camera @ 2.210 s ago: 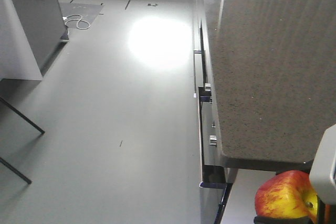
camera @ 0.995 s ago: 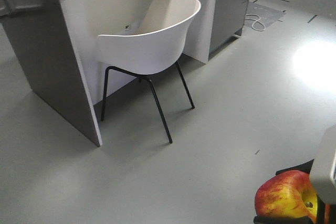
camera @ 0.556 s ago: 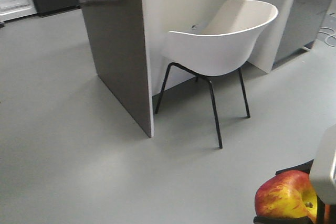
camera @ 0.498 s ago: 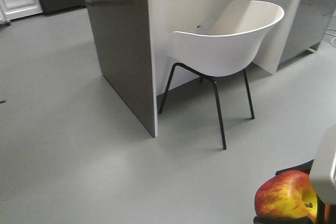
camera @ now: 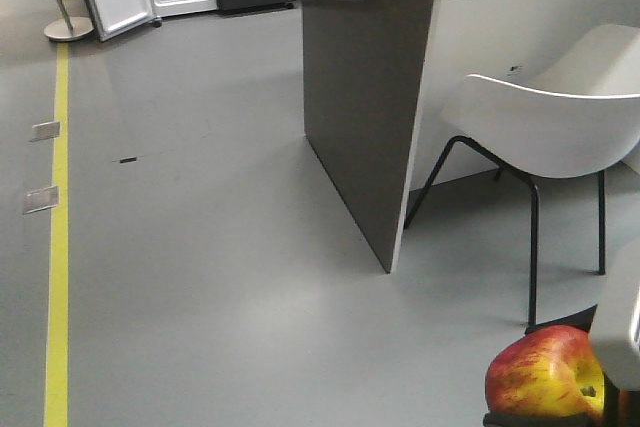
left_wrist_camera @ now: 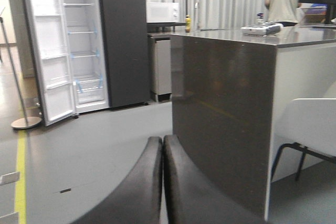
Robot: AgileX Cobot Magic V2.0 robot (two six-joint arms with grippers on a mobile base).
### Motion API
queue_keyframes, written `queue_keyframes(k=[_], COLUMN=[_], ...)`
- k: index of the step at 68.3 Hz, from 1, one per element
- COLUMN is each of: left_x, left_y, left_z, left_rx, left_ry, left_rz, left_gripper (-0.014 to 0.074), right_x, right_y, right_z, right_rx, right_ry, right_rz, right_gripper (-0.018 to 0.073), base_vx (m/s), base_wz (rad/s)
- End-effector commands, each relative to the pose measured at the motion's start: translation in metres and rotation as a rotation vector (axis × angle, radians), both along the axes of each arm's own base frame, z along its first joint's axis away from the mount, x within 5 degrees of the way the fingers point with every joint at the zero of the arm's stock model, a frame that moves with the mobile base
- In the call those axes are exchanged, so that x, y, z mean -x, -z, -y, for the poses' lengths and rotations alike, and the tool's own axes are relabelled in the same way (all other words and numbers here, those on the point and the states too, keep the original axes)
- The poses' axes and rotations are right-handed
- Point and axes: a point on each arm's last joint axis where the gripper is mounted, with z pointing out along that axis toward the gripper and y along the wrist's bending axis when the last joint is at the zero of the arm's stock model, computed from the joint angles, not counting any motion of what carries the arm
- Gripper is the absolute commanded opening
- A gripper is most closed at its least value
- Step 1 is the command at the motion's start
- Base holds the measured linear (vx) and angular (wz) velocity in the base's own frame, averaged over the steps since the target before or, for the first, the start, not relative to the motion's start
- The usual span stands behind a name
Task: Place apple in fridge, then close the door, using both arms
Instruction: 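Drive toward the open white refrigerator holding the apple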
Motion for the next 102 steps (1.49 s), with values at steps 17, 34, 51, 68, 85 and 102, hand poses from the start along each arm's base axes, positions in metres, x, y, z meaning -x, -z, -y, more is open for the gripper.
queue_keyframes(k=[17, 34, 51, 68, 85, 102], left_x=[0.0029, 0.0029, 0.0029, 0.0029, 0.0029, 0.0029], left_y=[-0.0129, -0.0129, -0.0129, -0.0129, -0.0129, -0.0129], left_z=[0.0001, 0.0001, 0.0001, 0.0001, 0.0001, 0.0001], left_rx=[0.026, 0.026, 0.026, 0.026, 0.026, 0.026], left_ry=[0.008, 0.008, 0.008, 0.008, 0.008, 0.008], left_rz=[0.1, 0.1, 0.1, 0.1, 0.1, 0.1], left_gripper=[-0.0006, -0.0006, -0.0006, -0.0006, -0.0006, -0.0006], right_x=[-0.0023, -0.0023, -0.0023, -0.0023, -0.0023, -0.0023], right_y=[-0.0133, -0.0133, -0.0133, -0.0133, -0.0133, -0.0133], right_z=[-0.0015, -0.0015, -0.0015, -0.0015, -0.0015, -0.0015], right_rx=[-0.058, -0.058, -0.058, -0.058, -0.058, -0.058], right_ry=[0.012, 0.012, 0.012, 0.012, 0.012, 0.012], right_rz=[0.069, 0.069, 0.069, 0.069, 0.069, 0.069], right_gripper=[0.0254, 0.0254, 0.0254, 0.0254, 0.0254, 0.0254], base_vx=[0.08, 0.09, 0.1, 0.11, 0.12, 0.14], base_wz=[0.3, 0.25, 0.26, 0.23, 0.18, 0.15])
